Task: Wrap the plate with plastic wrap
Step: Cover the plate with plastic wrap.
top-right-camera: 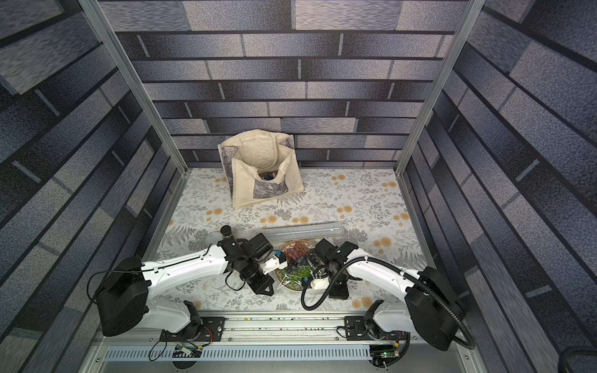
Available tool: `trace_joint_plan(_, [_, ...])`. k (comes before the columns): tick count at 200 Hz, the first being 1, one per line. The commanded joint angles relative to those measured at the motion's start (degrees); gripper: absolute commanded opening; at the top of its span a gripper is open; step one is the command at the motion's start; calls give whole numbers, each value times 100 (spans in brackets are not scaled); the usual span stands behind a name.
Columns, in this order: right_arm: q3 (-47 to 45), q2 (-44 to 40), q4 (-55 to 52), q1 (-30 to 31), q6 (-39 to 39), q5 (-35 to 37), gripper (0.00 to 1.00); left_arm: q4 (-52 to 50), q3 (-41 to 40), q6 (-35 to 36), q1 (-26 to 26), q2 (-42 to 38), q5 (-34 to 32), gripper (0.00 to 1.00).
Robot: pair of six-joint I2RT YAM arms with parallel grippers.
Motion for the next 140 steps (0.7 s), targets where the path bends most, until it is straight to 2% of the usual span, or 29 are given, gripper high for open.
trace_joint_plan(1, [-150,116,154,58,264,207,0,-90,144,-34,114,172,-67,0])
trace_joint_plan(65, [-446,-20,1140,58,1238,416,0,-33,327,-141,552,559,-205,0])
trace_joint_plan(93, [-595,-150,1426,47,1607,759,0,-109,523,-81,750,851,-329,0])
trace_joint_plan(123, [-563,-223,1468,49,1738,932,0,-78,626,-19,864,1054,-340,0])
trace_joint_plan(132, [-563,-299,1427,45,1736,1041,8,-73,636,-30,878,1072,-346,0])
trace_joint_plan(140, [-563,-400,1380,49,1696,1106,21,-52,630,-83,906,1081,-387,7])
